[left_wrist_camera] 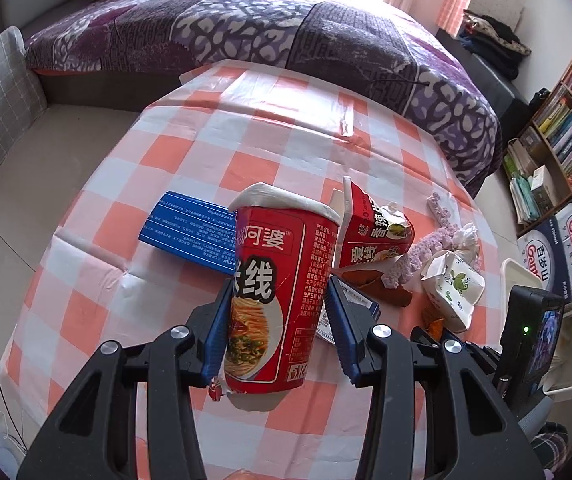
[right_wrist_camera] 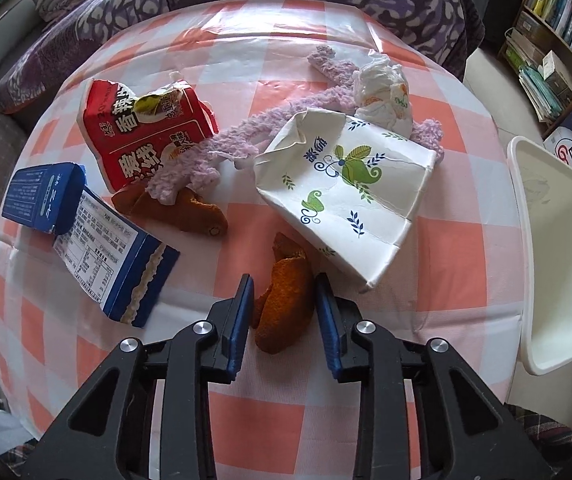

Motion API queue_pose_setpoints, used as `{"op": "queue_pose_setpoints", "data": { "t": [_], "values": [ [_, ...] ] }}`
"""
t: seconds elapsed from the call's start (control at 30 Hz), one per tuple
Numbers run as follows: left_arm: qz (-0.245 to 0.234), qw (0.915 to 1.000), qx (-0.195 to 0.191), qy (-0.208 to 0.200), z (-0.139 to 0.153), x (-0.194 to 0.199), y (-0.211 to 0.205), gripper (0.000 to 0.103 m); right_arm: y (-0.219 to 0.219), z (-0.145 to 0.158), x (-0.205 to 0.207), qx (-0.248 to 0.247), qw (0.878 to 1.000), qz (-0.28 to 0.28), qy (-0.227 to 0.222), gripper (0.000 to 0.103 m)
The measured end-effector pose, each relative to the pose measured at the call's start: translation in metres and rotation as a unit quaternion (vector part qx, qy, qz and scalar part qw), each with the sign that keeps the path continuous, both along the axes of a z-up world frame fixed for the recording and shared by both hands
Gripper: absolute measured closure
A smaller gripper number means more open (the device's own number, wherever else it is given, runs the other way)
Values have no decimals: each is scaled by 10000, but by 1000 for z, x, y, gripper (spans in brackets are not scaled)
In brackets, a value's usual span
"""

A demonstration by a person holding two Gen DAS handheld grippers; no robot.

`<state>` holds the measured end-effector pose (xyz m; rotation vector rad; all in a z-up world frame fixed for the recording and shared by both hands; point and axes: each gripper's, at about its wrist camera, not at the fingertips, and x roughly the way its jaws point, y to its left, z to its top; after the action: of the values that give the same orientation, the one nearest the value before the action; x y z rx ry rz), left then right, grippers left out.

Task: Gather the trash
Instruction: 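Grasp the red noodle cup with the left tool while the right tool grasps the brown sausage, then carry the cup and sausage to the white bin and release both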

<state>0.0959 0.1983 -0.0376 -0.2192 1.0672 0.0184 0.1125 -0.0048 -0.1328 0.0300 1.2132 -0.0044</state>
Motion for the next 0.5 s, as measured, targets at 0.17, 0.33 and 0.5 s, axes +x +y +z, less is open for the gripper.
{"op": "queue_pose_setpoints", "data": {
  "t": [0.17, 0.33, 0.5],
  "values": [
    [168, 9996, -110, -178, 10, 0, 7, 58, 7, 9, -7, -70, 9994, 255, -244, 84],
    [286, 9987, -147, -398, 21, -2, 11, 58, 13, 32, -16, -26, 9953, 561, -790, 85],
    [426, 9976, -191, -513, 25, -4, 15, 58, 12, 53, -19, 173, 9899, 699, -1221, 85]
  ]
}}
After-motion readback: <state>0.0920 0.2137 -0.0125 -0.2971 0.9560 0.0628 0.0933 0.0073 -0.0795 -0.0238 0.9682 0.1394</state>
